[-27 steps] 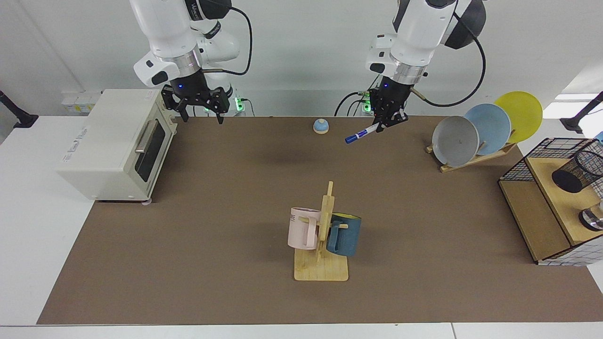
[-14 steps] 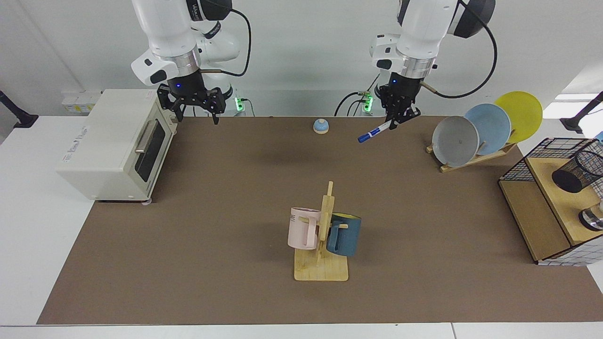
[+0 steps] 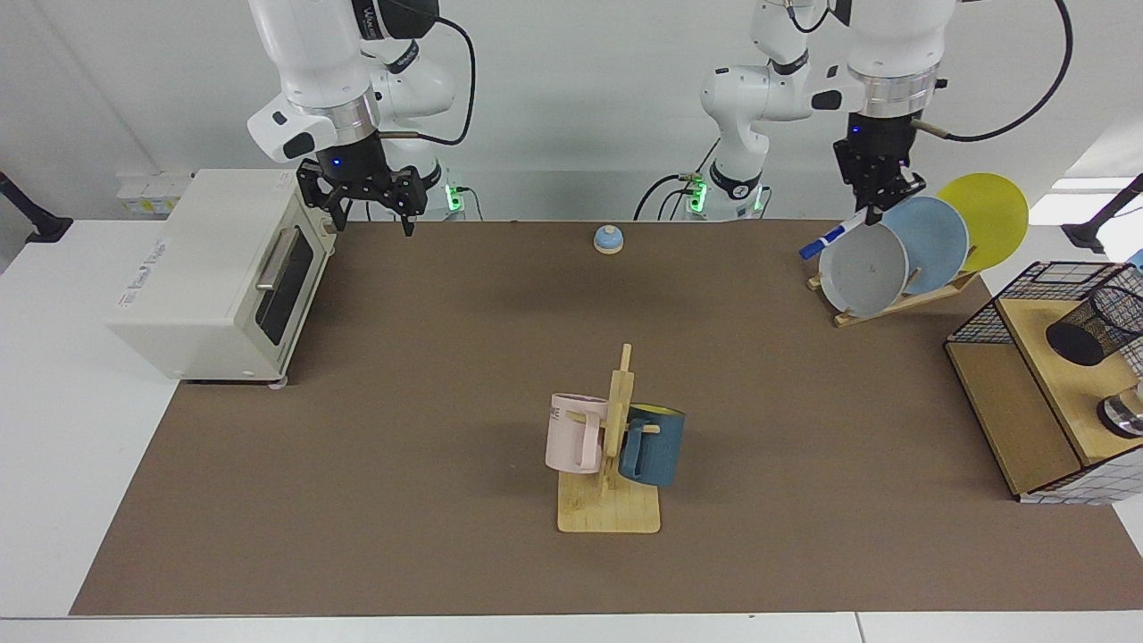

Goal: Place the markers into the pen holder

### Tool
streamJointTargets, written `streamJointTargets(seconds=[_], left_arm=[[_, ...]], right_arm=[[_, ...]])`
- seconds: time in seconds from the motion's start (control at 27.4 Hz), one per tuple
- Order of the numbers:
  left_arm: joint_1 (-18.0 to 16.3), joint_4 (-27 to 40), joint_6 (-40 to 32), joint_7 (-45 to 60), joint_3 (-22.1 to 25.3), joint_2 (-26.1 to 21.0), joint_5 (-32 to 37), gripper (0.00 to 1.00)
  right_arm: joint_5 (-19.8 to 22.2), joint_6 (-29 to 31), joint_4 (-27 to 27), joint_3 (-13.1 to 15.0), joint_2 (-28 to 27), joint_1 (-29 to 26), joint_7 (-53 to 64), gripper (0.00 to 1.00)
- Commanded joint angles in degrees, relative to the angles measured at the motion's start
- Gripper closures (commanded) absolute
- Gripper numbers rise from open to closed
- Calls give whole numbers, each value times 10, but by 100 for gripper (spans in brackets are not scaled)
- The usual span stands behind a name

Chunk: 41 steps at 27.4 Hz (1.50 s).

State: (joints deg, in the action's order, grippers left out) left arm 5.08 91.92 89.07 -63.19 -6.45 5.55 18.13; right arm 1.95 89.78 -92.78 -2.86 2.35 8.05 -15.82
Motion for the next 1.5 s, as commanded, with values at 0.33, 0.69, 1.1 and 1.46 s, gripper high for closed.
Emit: streamJointTargets(seconds=[0.33,0.69,1.1,1.46], left_arm=[[-96,-106,10,-236,14,-66,128,100],[-157,-108,129,-320,16,-67,226,100],[-206,-76,215,-333,19,-60,282,100],[-263,-47,334,-346,21,-96,349,100]], right_arm=[[-16,-13,0,-5,2,-11,19,0],[-15,-67,95,-5,-45,-13,18,0],[-14,-78,118,-4,-57,-14,18,0],[-20,-71,113,-6,-56,-25,19,0]])
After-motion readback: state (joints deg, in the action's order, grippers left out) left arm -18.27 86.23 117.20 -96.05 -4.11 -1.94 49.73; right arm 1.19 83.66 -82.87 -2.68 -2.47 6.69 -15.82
